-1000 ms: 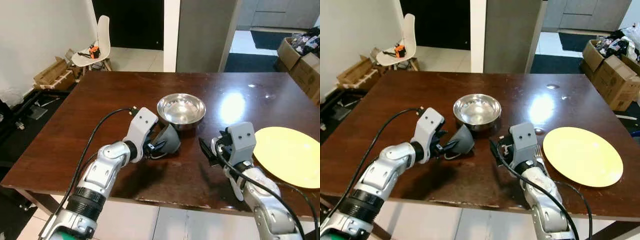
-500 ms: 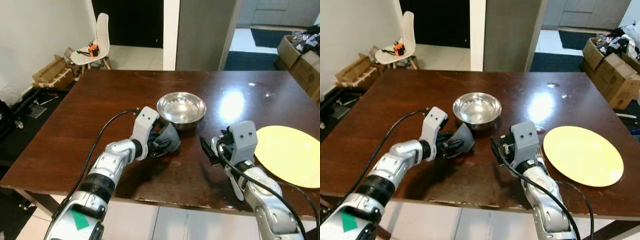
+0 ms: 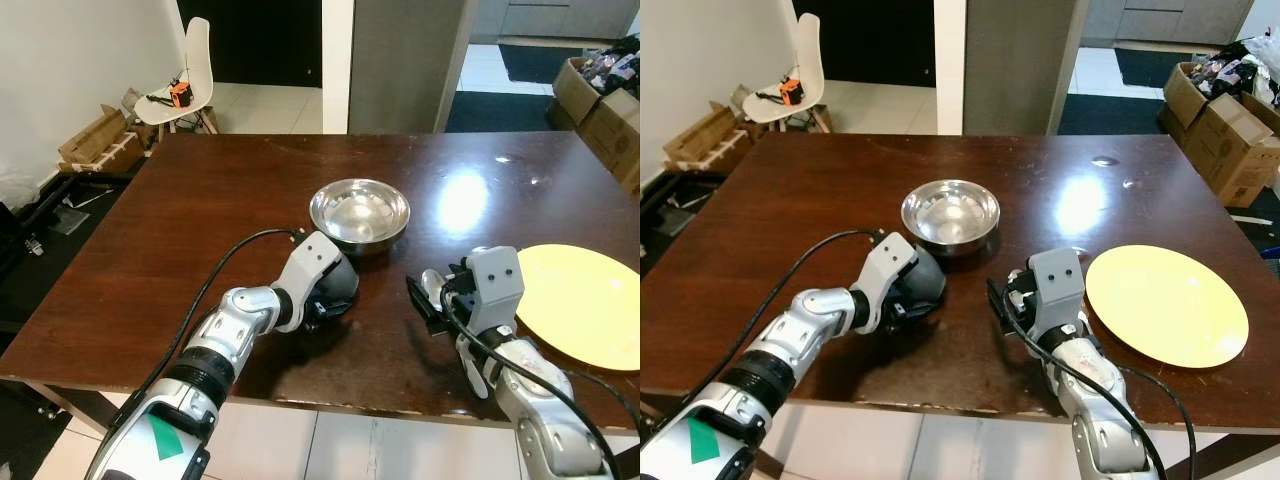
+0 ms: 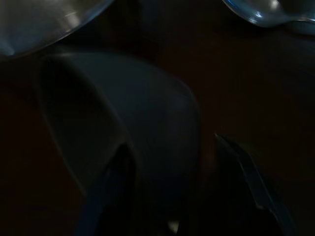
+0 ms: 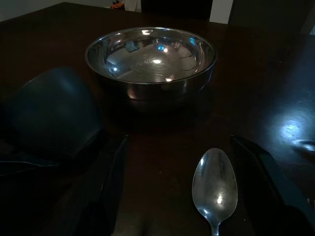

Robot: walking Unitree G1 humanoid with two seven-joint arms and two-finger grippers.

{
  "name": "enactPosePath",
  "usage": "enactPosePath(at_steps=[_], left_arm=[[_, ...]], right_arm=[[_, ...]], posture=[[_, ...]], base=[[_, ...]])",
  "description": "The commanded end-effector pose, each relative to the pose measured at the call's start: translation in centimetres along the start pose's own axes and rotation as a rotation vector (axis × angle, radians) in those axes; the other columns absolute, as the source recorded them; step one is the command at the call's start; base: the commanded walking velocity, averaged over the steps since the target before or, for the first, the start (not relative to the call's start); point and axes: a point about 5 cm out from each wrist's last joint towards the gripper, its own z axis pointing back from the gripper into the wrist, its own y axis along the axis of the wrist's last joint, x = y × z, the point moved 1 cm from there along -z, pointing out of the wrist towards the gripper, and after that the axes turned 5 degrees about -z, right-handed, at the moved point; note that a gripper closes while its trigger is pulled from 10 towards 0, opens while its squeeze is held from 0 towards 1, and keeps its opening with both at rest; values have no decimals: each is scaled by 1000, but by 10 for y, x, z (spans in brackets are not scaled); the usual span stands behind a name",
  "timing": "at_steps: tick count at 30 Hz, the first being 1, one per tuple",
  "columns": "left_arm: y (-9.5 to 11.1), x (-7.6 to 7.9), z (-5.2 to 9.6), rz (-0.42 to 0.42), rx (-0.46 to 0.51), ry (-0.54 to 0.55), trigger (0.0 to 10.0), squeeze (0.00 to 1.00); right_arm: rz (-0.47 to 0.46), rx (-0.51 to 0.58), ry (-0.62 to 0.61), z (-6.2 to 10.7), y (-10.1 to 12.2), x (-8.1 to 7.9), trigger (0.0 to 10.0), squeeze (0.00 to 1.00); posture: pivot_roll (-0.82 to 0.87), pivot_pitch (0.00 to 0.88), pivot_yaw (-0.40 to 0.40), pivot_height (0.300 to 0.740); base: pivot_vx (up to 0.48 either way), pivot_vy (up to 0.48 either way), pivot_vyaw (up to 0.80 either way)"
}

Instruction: Setting the table

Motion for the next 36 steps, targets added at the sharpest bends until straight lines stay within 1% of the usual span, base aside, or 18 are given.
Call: enactPosePath(at_steps=[1, 3, 4, 5, 6, 7, 9, 11, 13, 14, 16, 19, 20, 21, 22, 23, 26, 36], left_arm=[[-4, 3, 0, -54, -14, 7, 0, 0], [2, 5, -2, -208, 0, 59, 0, 0], [2, 5, -2, -208, 0, 59, 0, 0], [4, 7, -4, -290, -2, 81, 0, 0], [4, 7, -4, -290, -2, 81, 0, 0], [7, 12, -5, -470, -4, 115, 0, 0], [8, 15, -6, -581, -5, 128, 0, 0], [8, 16, -6, -617, -5, 131, 0, 0], [7, 19, -6, -707, 3, 131, 0, 0], [7, 19, -6, -707, 3, 131, 0, 0], [6, 25, -5, -802, 29, 112, 0, 0], [6, 27, -5, -823, 37, 109, 0, 0], [6, 29, -4, -895, 53, 104, 3490, 0], [7, 31, -3, -965, 70, 100, 4627, 0], [7, 34, -1, -1054, 99, 96, 8235, 0], [7, 36, -1, -1091, 116, 99, 10000, 0], [8, 39, 0, -1184, 158, 89, 10000, 0], [10, 34, 2, -1344, 210, 53, 10000, 0]], right_arm=[[-9, -11, 1, 0, -2, 0, 10000, 0], [-8, -10, 0, 0, -1, 1, 10000, 0], [-8, -10, 0, 0, -1, 1, 10000, 0], [-8, -9, 0, 0, -1, 1, 10000, 0], [-8, -9, 0, 0, -1, 1, 10000, 0], [-7, -7, -2, -1, -1, 1, 10000, 0], [-7, -6, -2, -1, -1, 1, 10000, 0], [-7, -6, -2, -1, -1, 1, 10000, 0], [-6, -4, -3, -2, 0, 1, 10000, 0], [-6, -4, -3, -2, 0, 1, 10000, 0], [-6, 0, -5, -2, 1, 2, 10000, 0], [-5, 0, -5, -2, 1, 2, 10000, 0], [-5, 1, -6, -2, 1, 2, 10000, 0], [-6, 1, -7, -3, 1, 2, 10000, 0], [-7, 2, -8, -3, 1, 2, 10000, 0], [-7, 2, -8, -3, 1, 2, 10000, 0], [-8, 3, -9, -4, 1, 3, 10000, 0], [-9, 7, -13, -5, 1, 3, 10000, 0]], posture=[[-73, 62, 142, 740], [-74, 56, 142, 740], [-74, 56, 142, 740], [-73, 53, 142, 740], [-73, 53, 142, 740], [-72, 48, 141, 740], [-70, 45, 141, 740], [-70, 45, 141, 740], [-71, 41, 141, 740], [-71, 41, 141, 740], [-70, 38, 142, 740], [-70, 38, 142, 740], [-67, 33, 144, 740], [-67, 33, 144, 740], [-67, 33, 145, 740], [-66, 34, 144, 740], [-63, 32, 143, 740], [-59, 28, 143, 740]], base=[[0, 0, 0], [0, 0, 0], [0, 0, 0], [0, 0, 0], [0, 0, 0], [0, 0, 0], [0, 0, 0], [0, 0, 0], [0, 0, 0], [0, 0, 0], [0, 0, 0], [0, 0, 0], [0, 0, 0], [0, 0, 0], [0, 0, 0], [0, 0, 0], [0, 0, 0], [0, 0, 0]])
